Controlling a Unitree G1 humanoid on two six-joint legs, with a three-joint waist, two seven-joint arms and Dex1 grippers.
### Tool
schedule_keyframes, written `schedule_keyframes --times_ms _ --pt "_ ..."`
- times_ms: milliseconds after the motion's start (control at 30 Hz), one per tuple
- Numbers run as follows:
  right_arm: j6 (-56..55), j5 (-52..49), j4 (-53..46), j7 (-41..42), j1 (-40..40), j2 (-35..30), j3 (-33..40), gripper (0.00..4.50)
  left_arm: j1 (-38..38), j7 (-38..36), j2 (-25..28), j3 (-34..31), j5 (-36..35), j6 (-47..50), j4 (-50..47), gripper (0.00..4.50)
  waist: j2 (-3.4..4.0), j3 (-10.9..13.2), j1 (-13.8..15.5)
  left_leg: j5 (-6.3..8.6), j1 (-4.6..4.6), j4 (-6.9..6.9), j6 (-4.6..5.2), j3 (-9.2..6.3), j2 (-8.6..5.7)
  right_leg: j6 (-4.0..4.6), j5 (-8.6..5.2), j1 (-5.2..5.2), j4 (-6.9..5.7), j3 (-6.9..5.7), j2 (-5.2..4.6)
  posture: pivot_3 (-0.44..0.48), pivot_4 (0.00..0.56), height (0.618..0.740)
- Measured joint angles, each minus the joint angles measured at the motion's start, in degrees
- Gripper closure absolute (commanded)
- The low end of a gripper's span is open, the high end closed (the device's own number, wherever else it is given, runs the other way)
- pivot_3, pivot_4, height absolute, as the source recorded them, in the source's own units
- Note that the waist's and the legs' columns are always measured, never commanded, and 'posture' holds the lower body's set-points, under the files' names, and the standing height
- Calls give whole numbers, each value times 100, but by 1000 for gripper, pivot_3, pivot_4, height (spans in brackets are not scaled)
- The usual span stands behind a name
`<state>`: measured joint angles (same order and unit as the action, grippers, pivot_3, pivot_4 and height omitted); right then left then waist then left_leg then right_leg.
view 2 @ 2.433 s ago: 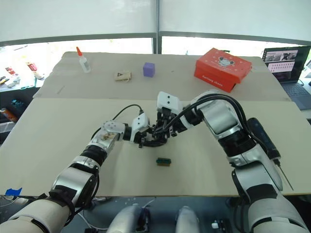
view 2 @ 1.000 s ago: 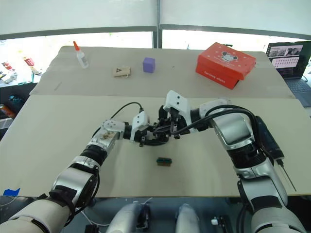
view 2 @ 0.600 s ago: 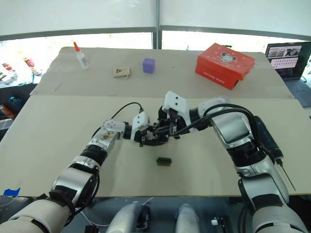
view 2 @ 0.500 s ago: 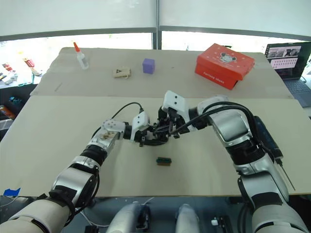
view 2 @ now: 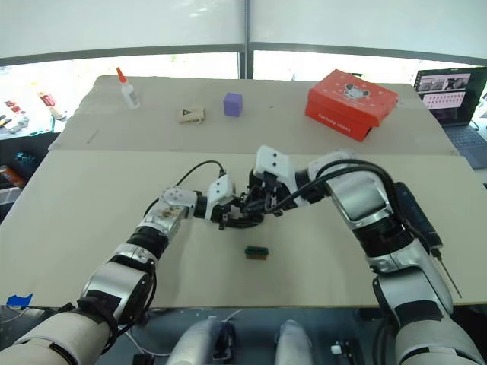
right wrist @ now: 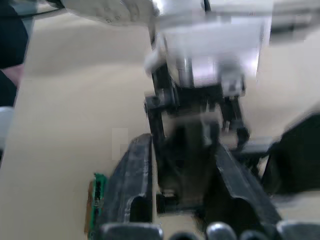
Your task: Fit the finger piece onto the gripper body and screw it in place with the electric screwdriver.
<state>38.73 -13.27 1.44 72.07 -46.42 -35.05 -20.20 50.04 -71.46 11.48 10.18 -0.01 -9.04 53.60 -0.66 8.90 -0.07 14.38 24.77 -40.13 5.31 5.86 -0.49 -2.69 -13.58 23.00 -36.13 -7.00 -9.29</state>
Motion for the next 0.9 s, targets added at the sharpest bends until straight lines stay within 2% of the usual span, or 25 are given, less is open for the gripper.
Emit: schedule_keyframes --times_ms 100,233,600,667,733,767,800,900 --pt "48 -218 -309 80 89 -81 130 1012 23 -31 10 -1 -6 3 1 2211 0 0 -1 -1 7 0 0 3 -1 0 0 6 -4 -1 4 0 150 740" --pt "-30 -374 -726 141 90 -307 339 1006 22 -22 7 0 -7 16 1 2211 0 0 0 0 8 -2 1 3 -1 0 0 4 2 -2 6 0 150 740" --pt "-433 -355 -735 88 244 -694 494 1006 20 -36 9 4 -22 39 -2 2211 0 0 4 0 8 -1 1 6 0 0 0 6 2 -1 6 0 150 740" --pt "-450 -362 -735 109 244 -803 553 1006 20 -25 9 14 -13 82 -2 1159 0 0 7 0 8 -1 1 6 0 0 0 5 2 -1 6 0 150 740" --pt "-449 -371 -731 151 244 -971 606 1006 10 -41 31 31 -3 160 -27 304 0 0 8 0 8 -1 1 7 0 0 0 6 2 -1 6 0 150 740" --pt "-442 -378 -731 172 243 -1072 651 1006 -11 -83 62 42 -4 182 -81 61 0 0 9 0 8 -1 1 6 0 0 0 5 3 -1 6 0 150 740" --pt "-405 -384 -726 220 242 -1218 734 1006 -68 -152 135 63 -8 207 -209 61 -1 0 7 0 8 -1 1 6 0 0 0 6 4 0 5 0 150 740" --pt "-169 -404 -707 338 238 -1647 906 161 -238 -327 450 51 -68 472 -662 0 0 0 -3 0 8 0 1 6 5 0 0 8 4 0 6 0 150 740"
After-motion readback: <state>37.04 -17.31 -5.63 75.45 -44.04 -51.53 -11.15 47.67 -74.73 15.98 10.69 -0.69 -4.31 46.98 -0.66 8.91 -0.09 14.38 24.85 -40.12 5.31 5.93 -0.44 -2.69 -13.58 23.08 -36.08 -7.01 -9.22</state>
